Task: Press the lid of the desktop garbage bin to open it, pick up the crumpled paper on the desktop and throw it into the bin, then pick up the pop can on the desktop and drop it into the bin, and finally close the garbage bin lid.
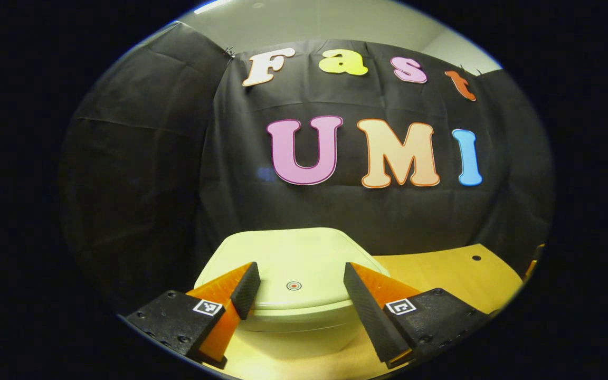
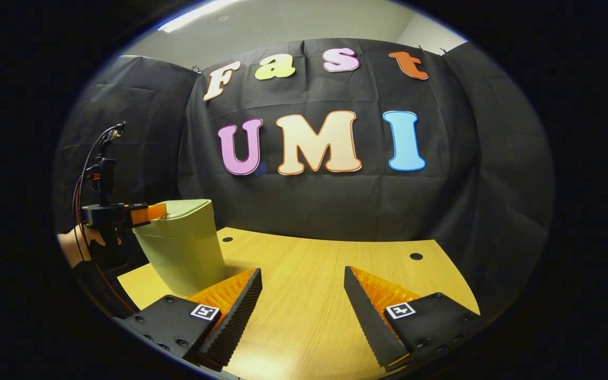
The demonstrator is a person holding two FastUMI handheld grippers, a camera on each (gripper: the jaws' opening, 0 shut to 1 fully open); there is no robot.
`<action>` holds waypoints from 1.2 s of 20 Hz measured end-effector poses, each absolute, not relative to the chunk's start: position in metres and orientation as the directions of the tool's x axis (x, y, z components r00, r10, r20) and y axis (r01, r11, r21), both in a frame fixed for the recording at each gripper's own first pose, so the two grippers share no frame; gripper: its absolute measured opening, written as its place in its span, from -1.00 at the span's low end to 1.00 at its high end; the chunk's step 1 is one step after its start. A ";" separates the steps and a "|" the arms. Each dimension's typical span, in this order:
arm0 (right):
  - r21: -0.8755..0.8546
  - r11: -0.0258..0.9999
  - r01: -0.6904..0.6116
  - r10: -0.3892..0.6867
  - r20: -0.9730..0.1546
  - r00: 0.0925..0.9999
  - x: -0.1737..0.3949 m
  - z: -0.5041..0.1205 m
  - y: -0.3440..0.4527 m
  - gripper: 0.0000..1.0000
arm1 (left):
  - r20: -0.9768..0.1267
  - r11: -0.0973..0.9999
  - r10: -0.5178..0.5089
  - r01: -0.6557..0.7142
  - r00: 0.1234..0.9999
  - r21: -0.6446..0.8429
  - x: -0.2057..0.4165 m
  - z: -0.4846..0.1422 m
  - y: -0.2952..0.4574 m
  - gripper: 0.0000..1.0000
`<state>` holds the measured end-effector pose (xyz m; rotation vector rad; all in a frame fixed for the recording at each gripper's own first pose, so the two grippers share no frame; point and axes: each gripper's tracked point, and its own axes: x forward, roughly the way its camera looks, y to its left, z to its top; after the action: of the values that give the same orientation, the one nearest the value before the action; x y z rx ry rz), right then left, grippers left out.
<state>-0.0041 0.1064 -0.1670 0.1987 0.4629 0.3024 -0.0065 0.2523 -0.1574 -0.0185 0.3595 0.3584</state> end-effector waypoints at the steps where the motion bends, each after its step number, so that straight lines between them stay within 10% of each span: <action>1: 0.255 0.939 -0.232 0.319 -0.388 0.864 0.001 -0.158 0.101 0.96 | -0.353 0.936 0.344 -0.346 0.870 0.059 -0.009 -0.158 0.249 0.92; 7: 0.238 0.959 -0.156 0.211 -0.227 0.951 0.032 -0.088 0.066 0.96 | -0.161 0.977 0.214 -0.210 0.963 0.044 0.015 -0.097 0.176 0.86; 24: 0.218 0.970 -0.110 0.136 -0.106 0.985 0.030 -0.034 0.042 0.95 | -0.105 0.995 -0.022 0.012 0.994 -0.099 0.017 -0.058 0.052 0.86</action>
<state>0.0301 0.0420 -0.0342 0.2133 0.1208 0.1244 0.0172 0.0522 -0.0577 -0.0989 0.1066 -0.0170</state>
